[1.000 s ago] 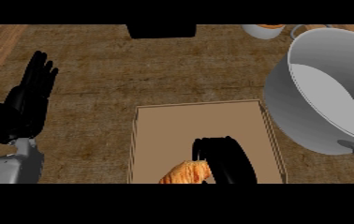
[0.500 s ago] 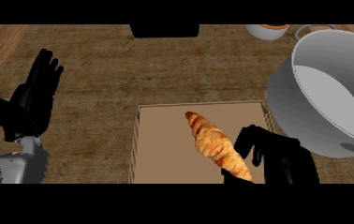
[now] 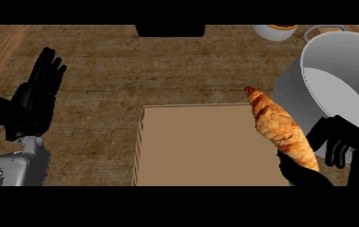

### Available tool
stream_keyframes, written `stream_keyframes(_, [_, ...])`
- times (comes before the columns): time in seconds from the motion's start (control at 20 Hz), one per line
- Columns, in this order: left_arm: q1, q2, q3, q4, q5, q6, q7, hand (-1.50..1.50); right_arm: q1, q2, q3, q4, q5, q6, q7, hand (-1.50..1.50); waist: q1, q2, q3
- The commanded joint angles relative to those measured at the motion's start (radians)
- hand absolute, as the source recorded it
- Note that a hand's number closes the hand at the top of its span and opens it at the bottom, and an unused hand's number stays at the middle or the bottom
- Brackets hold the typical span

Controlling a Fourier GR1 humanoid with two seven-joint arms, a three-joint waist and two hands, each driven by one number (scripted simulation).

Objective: Pick the croissant from the tray and place it in the pot

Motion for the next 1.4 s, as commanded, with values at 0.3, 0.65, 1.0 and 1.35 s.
stream_keyframes(0.3, [-0.013, -0.008, 0.008, -0.007, -0.017, 0.003, 0.019, 0.00, -0.111, -0.084, -0.417, 0.236, -0.382, -0.039, -0.178, 1.50, 0.005, 0.001, 0.000])
stream_keyframes(0.65, [-0.007, -0.013, 0.019, 0.032, -0.009, -0.012, -0.032, 0.00, -0.168, -0.270, -0.506, 0.474, -0.186, -0.112, -0.294, 1.50, 0.014, 0.011, -0.001])
stream_keyframes(1.0, [0.004, -0.017, 0.020, -0.011, 0.006, -0.031, -0.017, 0.00, -0.262, -0.287, -0.525, 0.868, -0.124, -0.313, -0.450, 1.50, 0.015, 0.002, 0.000])
stream_keyframes(1.35, [-0.008, -0.018, -0.002, -0.014, -0.024, -0.020, 0.003, 0.00, -0.365, -0.296, -0.606, 1.167, -0.257, -0.311, -0.520, 1.50, 0.028, 0.006, 0.002])
